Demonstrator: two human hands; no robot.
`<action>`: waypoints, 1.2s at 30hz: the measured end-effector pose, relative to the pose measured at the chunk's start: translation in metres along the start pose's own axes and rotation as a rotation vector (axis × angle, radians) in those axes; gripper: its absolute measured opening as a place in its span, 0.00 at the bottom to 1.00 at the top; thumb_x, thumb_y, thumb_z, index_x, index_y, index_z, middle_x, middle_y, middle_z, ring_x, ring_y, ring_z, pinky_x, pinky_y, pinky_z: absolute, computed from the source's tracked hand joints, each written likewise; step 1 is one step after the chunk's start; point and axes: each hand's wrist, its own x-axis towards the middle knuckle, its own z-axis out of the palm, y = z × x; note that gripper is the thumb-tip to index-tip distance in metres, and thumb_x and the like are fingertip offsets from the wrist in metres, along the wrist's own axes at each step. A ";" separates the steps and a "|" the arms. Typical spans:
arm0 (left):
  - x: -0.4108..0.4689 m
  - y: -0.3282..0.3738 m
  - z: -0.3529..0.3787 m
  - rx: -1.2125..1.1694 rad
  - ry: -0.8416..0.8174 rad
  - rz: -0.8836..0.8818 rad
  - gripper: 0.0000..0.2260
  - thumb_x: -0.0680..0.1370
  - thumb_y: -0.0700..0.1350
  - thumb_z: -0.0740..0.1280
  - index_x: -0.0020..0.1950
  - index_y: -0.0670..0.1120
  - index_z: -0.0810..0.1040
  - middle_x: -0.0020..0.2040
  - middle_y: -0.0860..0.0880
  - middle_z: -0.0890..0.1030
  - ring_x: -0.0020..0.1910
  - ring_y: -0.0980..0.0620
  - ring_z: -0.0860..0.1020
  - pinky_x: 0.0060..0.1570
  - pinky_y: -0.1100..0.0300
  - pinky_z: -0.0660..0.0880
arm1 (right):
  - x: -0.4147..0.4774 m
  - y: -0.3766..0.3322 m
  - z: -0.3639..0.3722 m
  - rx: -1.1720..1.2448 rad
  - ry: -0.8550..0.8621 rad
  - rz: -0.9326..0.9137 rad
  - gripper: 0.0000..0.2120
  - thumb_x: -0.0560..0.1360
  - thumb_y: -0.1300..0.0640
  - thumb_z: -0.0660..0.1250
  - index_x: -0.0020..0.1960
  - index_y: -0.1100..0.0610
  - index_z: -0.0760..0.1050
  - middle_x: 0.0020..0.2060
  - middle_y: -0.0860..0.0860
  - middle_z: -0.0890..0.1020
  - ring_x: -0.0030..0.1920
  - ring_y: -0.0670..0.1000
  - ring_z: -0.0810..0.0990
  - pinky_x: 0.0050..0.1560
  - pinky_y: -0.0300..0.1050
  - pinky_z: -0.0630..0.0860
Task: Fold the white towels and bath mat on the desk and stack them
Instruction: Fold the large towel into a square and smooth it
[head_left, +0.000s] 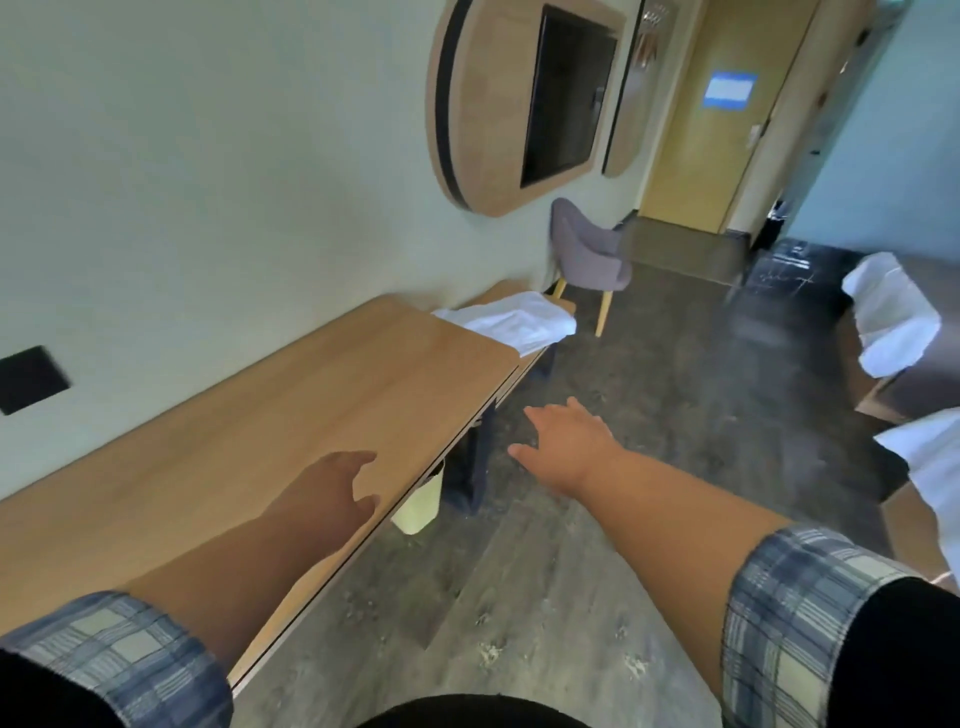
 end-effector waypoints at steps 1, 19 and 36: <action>0.012 0.013 -0.002 -0.008 0.011 0.014 0.28 0.80 0.55 0.67 0.79 0.54 0.64 0.76 0.50 0.67 0.73 0.50 0.68 0.71 0.57 0.64 | 0.006 0.012 -0.009 0.003 0.009 0.021 0.36 0.79 0.33 0.57 0.80 0.49 0.56 0.78 0.51 0.62 0.80 0.59 0.49 0.76 0.63 0.55; 0.363 0.160 0.010 -0.040 -0.063 0.226 0.31 0.80 0.59 0.66 0.79 0.49 0.63 0.77 0.49 0.66 0.73 0.47 0.68 0.72 0.52 0.65 | 0.233 0.159 -0.052 0.265 0.040 0.258 0.40 0.80 0.34 0.57 0.82 0.53 0.49 0.81 0.50 0.57 0.81 0.56 0.44 0.78 0.57 0.54; 0.632 0.219 0.080 0.003 -0.044 -0.048 0.24 0.80 0.53 0.67 0.74 0.47 0.70 0.71 0.45 0.74 0.68 0.43 0.74 0.60 0.53 0.73 | 0.515 0.348 -0.049 0.232 -0.057 0.116 0.38 0.80 0.34 0.56 0.82 0.52 0.49 0.81 0.53 0.55 0.81 0.57 0.47 0.79 0.58 0.52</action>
